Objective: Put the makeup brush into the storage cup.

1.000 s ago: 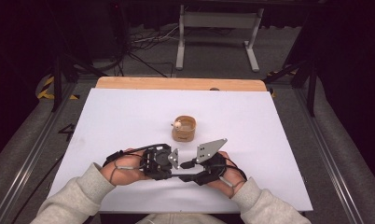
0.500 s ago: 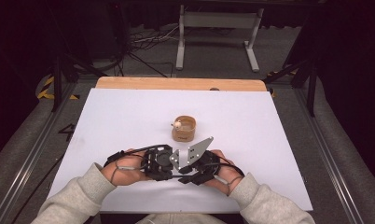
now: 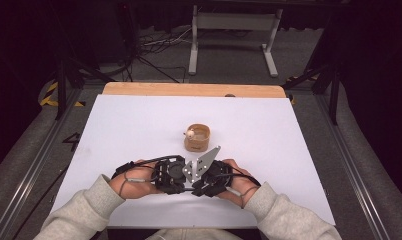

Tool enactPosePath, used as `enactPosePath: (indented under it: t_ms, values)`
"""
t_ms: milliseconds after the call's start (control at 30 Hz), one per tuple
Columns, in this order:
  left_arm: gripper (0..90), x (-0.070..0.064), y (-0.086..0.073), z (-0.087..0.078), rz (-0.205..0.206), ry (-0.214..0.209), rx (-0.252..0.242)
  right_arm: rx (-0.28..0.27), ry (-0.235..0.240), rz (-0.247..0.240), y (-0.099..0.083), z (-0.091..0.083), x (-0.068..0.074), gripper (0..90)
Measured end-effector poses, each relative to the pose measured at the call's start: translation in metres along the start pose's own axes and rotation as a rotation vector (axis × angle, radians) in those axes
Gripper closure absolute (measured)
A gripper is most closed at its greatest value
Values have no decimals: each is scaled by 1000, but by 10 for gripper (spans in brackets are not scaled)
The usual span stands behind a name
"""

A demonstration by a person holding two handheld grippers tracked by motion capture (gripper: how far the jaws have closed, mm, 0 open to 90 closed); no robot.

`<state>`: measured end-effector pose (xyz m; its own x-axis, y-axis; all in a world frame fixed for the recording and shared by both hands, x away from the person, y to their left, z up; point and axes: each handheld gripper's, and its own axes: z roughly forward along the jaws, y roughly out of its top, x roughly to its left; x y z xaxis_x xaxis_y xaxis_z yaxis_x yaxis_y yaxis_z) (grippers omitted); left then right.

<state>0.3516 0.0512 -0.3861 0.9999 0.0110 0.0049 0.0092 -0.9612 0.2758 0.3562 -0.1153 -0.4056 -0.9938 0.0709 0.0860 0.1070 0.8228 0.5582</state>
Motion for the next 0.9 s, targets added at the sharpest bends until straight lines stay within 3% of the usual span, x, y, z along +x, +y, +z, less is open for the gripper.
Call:
enactPosePath:
  t_ms: [133,167,267,333,400,567,667,767,900]
  values:
    - [825,3,1,0,41,-6,12,6,9,-2,0,0,-1,755]
    - [825,0,0,1,-2,6,-3,14,9,4,-1,0,-2,760]
    - [826,0,0,2,1,4,-7,14,11,2,-2,1,-3,778]
    - [826,0,0,2,4,3,-1,22,-13,5,-2,2,-4,784]
    - [825,0,0,1,9,2,1,21,17,8,-2,2,-4,790]
    - [826,-1,1,2,6,7,3,30,20,0,-3,3,-5,812]
    - [826,0,2,2,31,1,5,20,6,1,-4,5,-5,830]
    - [826,-1,2,2,22,7,9,25,5,10,-4,4,-4,836]
    - [825,-1,1,4,17,8,4,31,20,-15,-4,4,-4,845]
